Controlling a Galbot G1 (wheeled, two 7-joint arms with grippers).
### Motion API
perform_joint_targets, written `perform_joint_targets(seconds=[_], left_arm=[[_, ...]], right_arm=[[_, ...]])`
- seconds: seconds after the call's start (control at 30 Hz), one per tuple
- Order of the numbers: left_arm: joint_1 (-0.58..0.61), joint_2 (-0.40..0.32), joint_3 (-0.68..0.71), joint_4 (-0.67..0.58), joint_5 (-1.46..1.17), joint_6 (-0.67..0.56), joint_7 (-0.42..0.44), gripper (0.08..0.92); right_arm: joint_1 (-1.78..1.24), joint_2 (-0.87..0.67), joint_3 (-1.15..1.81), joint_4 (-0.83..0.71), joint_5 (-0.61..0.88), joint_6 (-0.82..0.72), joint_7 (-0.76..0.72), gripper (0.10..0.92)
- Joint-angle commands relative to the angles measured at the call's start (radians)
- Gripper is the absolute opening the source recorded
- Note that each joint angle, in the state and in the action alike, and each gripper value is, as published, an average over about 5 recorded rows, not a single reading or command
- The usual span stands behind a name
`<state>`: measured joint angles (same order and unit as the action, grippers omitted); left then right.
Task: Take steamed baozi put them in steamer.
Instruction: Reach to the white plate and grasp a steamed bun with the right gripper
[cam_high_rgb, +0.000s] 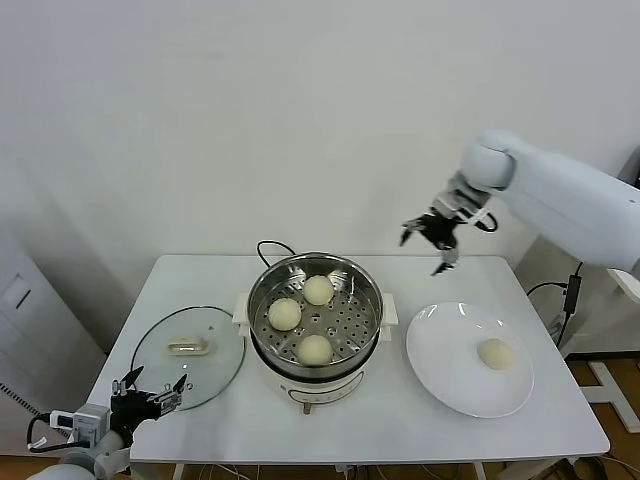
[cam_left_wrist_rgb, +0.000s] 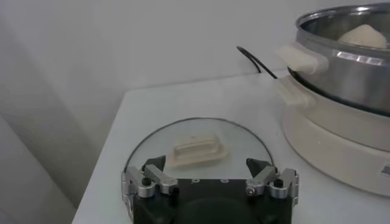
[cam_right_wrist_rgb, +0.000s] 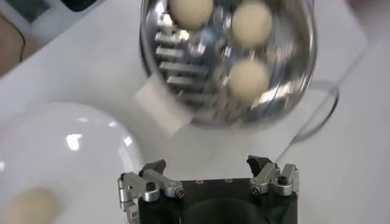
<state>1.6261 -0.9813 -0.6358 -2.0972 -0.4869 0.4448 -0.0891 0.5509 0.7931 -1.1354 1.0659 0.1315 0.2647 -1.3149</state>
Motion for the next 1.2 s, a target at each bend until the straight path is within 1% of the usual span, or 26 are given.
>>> perform_joint_targets(seconds=[0.03, 0.23, 0.53, 0.87, 1.2], left_arm=[[0.001, 0.001, -0.001, 0.002, -0.005, 0.001, 0.0, 0.823], [-0.002, 0.003, -0.001, 0.005, -0.006, 0.001, 0.0, 0.823], [-0.002, 0.005, 0.0, 0.009, -0.007, 0.002, 0.0, 0.823], [-0.002, 0.005, 0.003, 0.011, -0.008, 0.002, 0.0, 0.823], [0.0, 0.003, 0.004, 0.015, -0.008, 0.0, 0.001, 0.823]], right_arm=[[-0.067, -0.146, -0.033, -0.121, 0.027, -0.098, -0.032, 0.823], [-0.202, -0.174, 0.053, -0.158, -0.019, -0.075, -0.013, 0.823], [-0.402, -0.169, 0.221, -0.192, -0.119, -0.028, 0.012, 0.823], [-0.49, -0.111, 0.32, -0.258, -0.175, 0.013, 0.055, 0.823], [-0.54, -0.078, 0.354, -0.277, -0.224, 0.026, 0.082, 0.823]])
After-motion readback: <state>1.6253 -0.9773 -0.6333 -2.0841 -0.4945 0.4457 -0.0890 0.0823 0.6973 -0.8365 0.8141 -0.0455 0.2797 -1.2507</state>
